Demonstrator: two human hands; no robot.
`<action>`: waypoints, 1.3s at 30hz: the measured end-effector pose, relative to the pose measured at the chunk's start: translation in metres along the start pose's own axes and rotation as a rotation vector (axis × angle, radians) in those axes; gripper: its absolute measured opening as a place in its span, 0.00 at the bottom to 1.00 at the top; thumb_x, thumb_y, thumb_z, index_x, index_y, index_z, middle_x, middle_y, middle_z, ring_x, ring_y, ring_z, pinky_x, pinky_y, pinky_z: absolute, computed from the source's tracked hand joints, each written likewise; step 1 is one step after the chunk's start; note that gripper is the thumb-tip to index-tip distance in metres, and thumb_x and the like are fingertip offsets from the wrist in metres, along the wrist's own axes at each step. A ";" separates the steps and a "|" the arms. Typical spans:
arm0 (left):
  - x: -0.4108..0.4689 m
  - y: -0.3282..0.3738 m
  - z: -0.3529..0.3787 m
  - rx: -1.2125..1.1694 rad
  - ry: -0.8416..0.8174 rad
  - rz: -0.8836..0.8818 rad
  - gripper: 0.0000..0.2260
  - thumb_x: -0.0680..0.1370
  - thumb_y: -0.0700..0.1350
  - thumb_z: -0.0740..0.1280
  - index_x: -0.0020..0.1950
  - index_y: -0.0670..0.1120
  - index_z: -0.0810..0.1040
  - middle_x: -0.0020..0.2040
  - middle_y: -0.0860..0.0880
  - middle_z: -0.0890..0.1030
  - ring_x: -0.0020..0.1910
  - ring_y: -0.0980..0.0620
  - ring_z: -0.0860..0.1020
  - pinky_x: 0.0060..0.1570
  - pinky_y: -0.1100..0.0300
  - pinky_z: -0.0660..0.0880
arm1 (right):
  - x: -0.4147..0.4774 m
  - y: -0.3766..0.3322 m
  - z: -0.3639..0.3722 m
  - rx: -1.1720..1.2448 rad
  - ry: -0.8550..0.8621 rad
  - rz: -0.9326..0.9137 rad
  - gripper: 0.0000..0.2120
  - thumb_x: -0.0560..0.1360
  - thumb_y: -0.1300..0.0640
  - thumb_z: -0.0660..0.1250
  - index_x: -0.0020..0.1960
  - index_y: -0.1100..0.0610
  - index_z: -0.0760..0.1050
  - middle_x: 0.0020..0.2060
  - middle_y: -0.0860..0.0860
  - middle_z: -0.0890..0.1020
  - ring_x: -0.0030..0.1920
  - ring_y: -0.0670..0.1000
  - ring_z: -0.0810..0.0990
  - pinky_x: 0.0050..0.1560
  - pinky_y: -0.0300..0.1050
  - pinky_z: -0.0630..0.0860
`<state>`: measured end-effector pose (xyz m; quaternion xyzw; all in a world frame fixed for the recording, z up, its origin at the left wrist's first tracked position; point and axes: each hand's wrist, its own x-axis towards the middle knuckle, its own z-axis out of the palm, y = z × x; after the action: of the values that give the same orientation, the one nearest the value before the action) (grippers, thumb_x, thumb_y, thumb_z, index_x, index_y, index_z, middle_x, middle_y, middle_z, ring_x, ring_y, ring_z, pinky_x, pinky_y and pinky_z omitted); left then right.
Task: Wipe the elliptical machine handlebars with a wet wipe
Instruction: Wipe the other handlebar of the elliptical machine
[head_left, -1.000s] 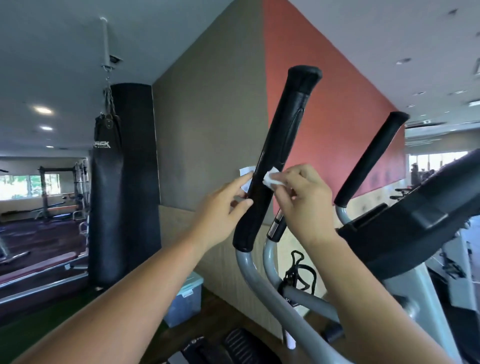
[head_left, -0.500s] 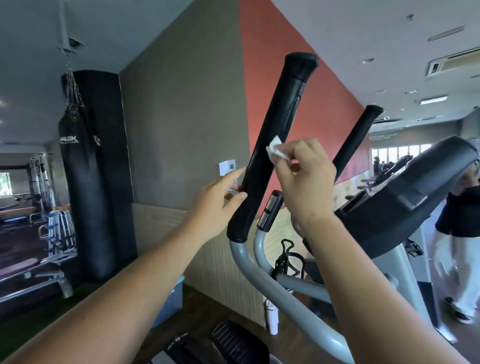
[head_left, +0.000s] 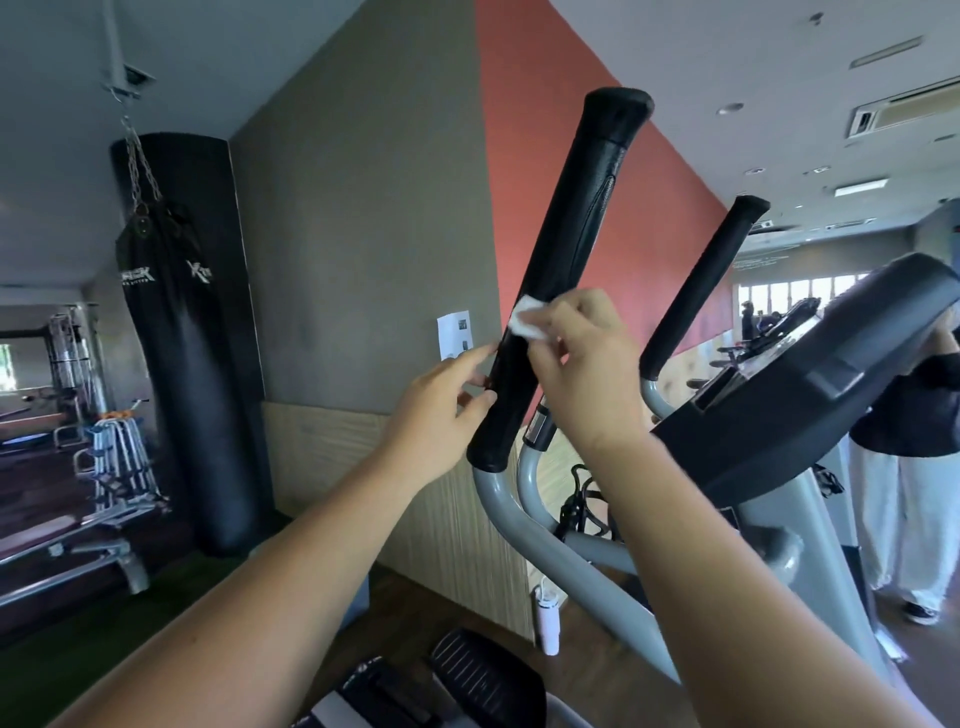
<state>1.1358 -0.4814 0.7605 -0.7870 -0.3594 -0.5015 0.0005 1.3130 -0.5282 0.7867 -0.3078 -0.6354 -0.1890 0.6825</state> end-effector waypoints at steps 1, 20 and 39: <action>-0.001 -0.002 0.000 -0.009 0.000 -0.001 0.25 0.80 0.44 0.68 0.72 0.66 0.69 0.54 0.55 0.82 0.52 0.53 0.83 0.55 0.46 0.80 | -0.015 0.003 0.007 0.006 -0.045 0.018 0.09 0.73 0.68 0.70 0.51 0.58 0.83 0.47 0.50 0.75 0.43 0.49 0.75 0.44 0.35 0.72; -0.020 -0.007 -0.001 0.086 -0.016 -0.094 0.22 0.81 0.46 0.68 0.74 0.58 0.72 0.56 0.57 0.81 0.55 0.57 0.81 0.59 0.50 0.78 | -0.110 0.024 0.032 0.135 -0.185 0.339 0.07 0.76 0.64 0.70 0.47 0.53 0.81 0.47 0.46 0.79 0.47 0.39 0.78 0.51 0.38 0.76; 0.019 0.074 -0.029 0.271 0.015 -0.143 0.20 0.77 0.57 0.72 0.69 0.59 0.75 0.56 0.61 0.80 0.52 0.62 0.80 0.56 0.59 0.77 | 0.038 0.015 -0.049 0.332 0.105 0.304 0.04 0.76 0.58 0.72 0.43 0.52 0.79 0.42 0.47 0.80 0.43 0.43 0.79 0.40 0.26 0.70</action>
<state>1.1593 -0.5359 0.8159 -0.7485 -0.4787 -0.4530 0.0737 1.3641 -0.5442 0.8210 -0.2732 -0.5678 0.0071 0.7765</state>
